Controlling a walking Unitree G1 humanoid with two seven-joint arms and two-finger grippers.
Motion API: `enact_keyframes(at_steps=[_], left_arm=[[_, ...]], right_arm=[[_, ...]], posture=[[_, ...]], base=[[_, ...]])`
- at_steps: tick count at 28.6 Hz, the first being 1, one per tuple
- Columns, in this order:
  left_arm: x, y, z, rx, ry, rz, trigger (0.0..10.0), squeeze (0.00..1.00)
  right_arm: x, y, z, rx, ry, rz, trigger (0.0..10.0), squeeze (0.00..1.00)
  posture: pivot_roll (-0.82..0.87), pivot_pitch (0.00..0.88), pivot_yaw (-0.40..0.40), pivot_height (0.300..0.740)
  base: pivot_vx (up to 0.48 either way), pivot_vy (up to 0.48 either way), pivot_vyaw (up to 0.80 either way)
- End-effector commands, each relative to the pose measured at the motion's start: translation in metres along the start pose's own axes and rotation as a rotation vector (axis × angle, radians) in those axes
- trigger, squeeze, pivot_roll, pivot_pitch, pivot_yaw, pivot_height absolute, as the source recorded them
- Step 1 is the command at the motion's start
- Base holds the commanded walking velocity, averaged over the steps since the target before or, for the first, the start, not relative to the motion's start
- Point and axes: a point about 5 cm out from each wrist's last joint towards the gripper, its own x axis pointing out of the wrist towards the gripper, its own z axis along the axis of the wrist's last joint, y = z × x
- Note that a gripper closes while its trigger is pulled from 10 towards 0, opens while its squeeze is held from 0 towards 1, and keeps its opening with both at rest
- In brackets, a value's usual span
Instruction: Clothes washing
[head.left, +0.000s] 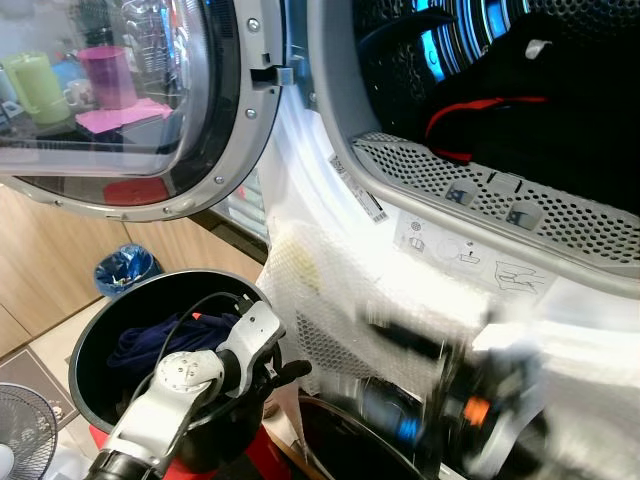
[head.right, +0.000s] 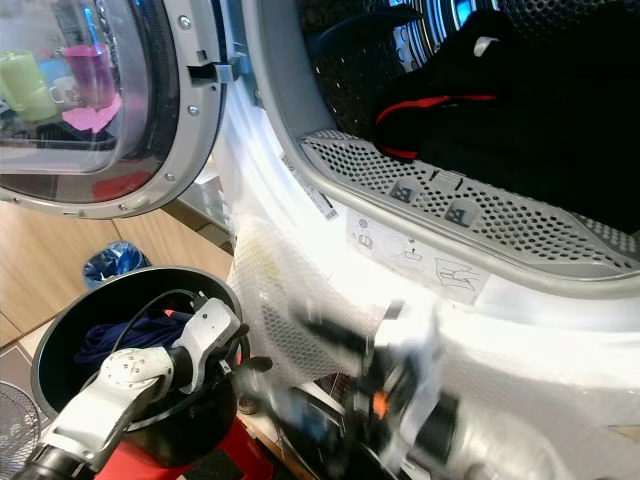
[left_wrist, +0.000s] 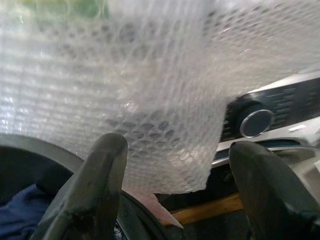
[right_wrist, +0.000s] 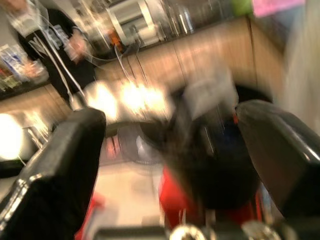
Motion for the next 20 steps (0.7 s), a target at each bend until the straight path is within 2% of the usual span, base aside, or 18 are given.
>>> enact_keyframes(at_steps=[1, 2, 3, 4, 7, 9, 10, 11, 14, 15, 16, 18, 19, 20], left_arm=[[-0.008, 0.005, 0.005, -0.006, -0.017, 0.002, 10.0, 0.00], [-0.012, 0.009, 0.008, -0.005, -0.026, 0.007, 10.0, 0.00], [-0.015, 0.012, 0.010, -0.004, -0.030, 0.009, 10.0, 0.00], [-0.019, 0.016, 0.013, 0.005, -0.032, 0.015, 10.0, 0.00], [-0.024, 0.019, 0.017, 0.033, -0.032, 0.014, 10.0, 0.00], [-0.030, 0.021, 0.022, 0.043, -0.030, 0.009, 10.0, 0.00], [-0.034, 0.022, 0.027, 0.072, -0.030, 0.002, 10.0, 0.00], [-0.035, 0.023, 0.028, 0.080, -0.030, 0.000, 10.0, 0.00], [-0.045, 0.028, 0.035, 0.109, -0.007, 0.004, 10.0, 0.00], [-0.053, 0.033, 0.036, 0.140, 0.035, 0.028, 10.0, 0.00], [-0.056, 0.036, 0.035, 0.139, 0.063, 0.044, 10.0, 0.00], [-0.067, 0.052, 0.033, 0.168, 0.141, 0.161, 10.0, 0.00], [-0.067, 0.052, 0.033, 0.168, 0.141, 0.161, 10.0, 0.00], [-0.070, 0.058, 0.033, 0.156, 0.149, 0.210, 10.0, 0.00]], right_arm=[[0.002, -0.008, -0.014, 0.018, 0.019, -0.032, 10.0, 0.00], [-0.001, -0.024, -0.036, 0.089, 0.030, -0.125, 10.0, 0.00], [-0.004, -0.034, -0.049, 0.128, 0.026, -0.186, 10.0, 0.00], [-0.011, -0.052, -0.072, 0.205, 0.026, -0.307, 10.0, 0.00], [-0.020, -0.068, -0.098, 0.272, 0.050, -0.428, 10.0, 0.00], [-0.031, -0.085, -0.124, 0.343, 0.058, -0.589, 10.0, 0.00], [-0.040, -0.099, -0.143, 0.412, 0.035, -0.737, 10.0, 0.00], [-0.042, -0.101, -0.147, 0.426, 0.027, -0.766, 10.0, 0.00], [-0.053, -0.109, -0.181, 0.516, 0.093, -0.928, 10.0, 0.00], [-0.058, -0.111, -0.202, 0.556, 0.142, -1.024, 10.0, 0.00], [-0.059, -0.110, -0.211, 0.572, 0.173, -1.057, 10.0, 0.00], [-0.062, -0.104, -0.233, 0.650, 0.241, -1.149, 10.0, 0.00], [-0.062, -0.104, -0.233, 0.650, 0.241, -1.149, 10.0, 0.00], [-0.062, -0.102, -0.237, 0.663, 0.251, -1.163, 10.0, 0.00]], posture=[[0.15, 0.099, -0.030, 0.740], [0.16, 0.099, -0.033, 0.740], [0.16, 0.099, -0.033, 0.740], [0.17, 0.100, -0.036, 0.740], [0.19, 0.099, -0.038, 0.740], [0.20, 0.100, -0.038, 0.740], [0.22, 0.100, -0.041, 0.740], [0.22, 0.100, -0.041, 0.740], [0.24, 0.102, -0.045, 0.740], [0.24, 0.100, -0.049, 0.740], [0.25, 0.097, -0.050, 0.740], [0.28, 0.091, -0.053, 0.740], [0.28, 0.091, -0.053, 0.740], [0.28, 0.091, -0.053, 0.740]], base=[[0.000, 0.000, 0.00], [0.000, 0.000, 0.00], [0.000, 0.000, 0.00], [0.000, 0.000, 0.00], [0.000, 0.000, 0.00], [0.000, 0.000, 0.00], [0.000, 0.000, 0.00], [0.000, 0.000, 0.00], [0.000, 0.000, 0.00], [0.000, 0.000, 0.00], [0.000, 0.000, 0.00], [0.000, 0.000, 0.00], [0.000, 0.000, 0.00], [0.000, 0.000, 0.00]])
